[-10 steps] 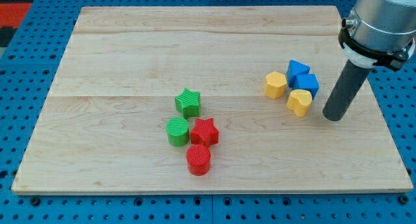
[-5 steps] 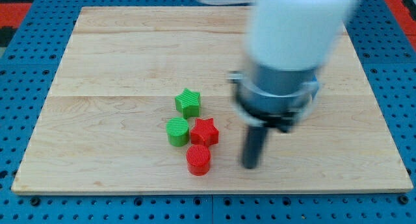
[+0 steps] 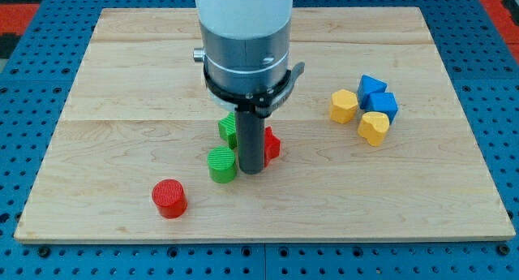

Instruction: Move the green star to the top center of the board

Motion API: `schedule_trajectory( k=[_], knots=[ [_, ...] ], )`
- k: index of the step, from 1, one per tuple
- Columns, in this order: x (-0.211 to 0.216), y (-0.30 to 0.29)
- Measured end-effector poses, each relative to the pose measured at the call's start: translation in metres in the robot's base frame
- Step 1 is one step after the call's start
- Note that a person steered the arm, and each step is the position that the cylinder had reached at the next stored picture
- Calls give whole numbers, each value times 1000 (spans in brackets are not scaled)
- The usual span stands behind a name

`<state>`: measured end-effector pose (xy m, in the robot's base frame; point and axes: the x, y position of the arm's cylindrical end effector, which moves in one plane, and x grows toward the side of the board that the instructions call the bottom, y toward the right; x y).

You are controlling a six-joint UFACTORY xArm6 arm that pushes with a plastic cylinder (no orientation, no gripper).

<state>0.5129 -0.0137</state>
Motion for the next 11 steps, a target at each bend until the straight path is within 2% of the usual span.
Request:
schedule_trajectory(
  k=[4,6,9,10,11],
  knots=[
    [-63,-20],
    [-109,-65],
    [-127,-105],
    [-155,-71],
    [-190,-121]
  ],
)
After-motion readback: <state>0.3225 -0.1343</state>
